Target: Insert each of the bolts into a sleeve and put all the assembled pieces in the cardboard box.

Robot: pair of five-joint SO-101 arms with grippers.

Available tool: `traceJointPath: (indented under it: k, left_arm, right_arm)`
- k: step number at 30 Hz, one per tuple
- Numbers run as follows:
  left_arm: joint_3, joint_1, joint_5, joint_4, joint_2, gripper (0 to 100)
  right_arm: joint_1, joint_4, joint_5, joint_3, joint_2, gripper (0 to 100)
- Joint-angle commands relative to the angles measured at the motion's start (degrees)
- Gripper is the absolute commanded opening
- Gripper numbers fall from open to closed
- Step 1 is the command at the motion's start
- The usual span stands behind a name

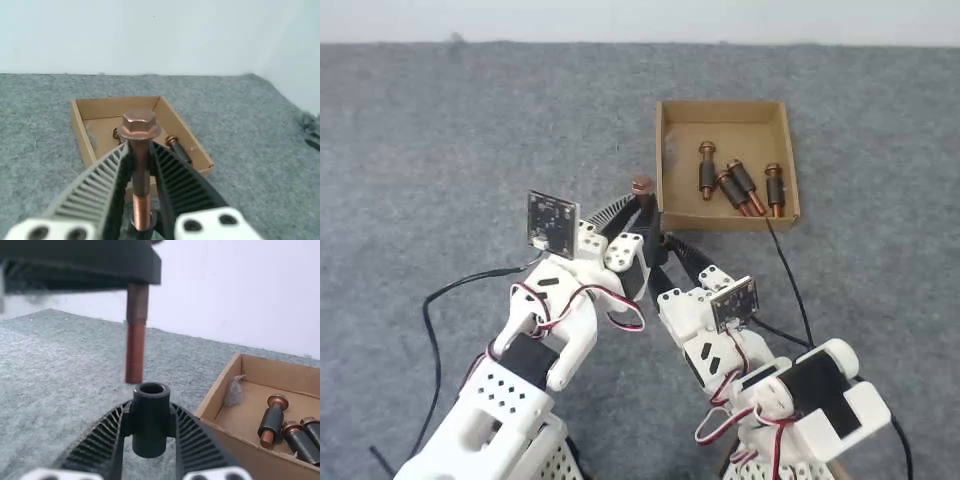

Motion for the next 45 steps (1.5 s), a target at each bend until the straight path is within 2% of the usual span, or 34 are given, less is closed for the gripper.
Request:
traceJointPath:
  k: [1, 25, 29, 32, 43, 45]
  left_arm:
    - [-2.8, 0.6, -1.6, -1.7, -1.9, 1]
    - [-4.0, 1.2, -4.7, -2.5, -1.6, 1]
    - [-7.0, 1.2, -4.7, -5.7, 5.4, 1]
    - [-10.8, 1.2, -4.7, -4.0, 10.2, 1]
    - [-7.9, 1.1, -4.6, -1.9, 6.5, 1]
    - [-7.8, 1.1, -4.7, -1.9, 6.8, 1]
  right_arm:
    - [0.0, 0.0, -0.1, -1.5, 0.0, 0.6]
    - [-0.1, -0.6, -0.1, -0.4, -0.4, 0.6]
    - [0.0, -0.6, -0.1, -0.6, 0.0, 0.6]
    - [0.0, -0.6, -0.1, -0.5, 0.0, 0.6]
    - [0.0, -0.2, 0.2, -0.2, -0.2, 0.6]
    - [0.0, -0.2, 2.4, -0.1, -0.2, 0.6]
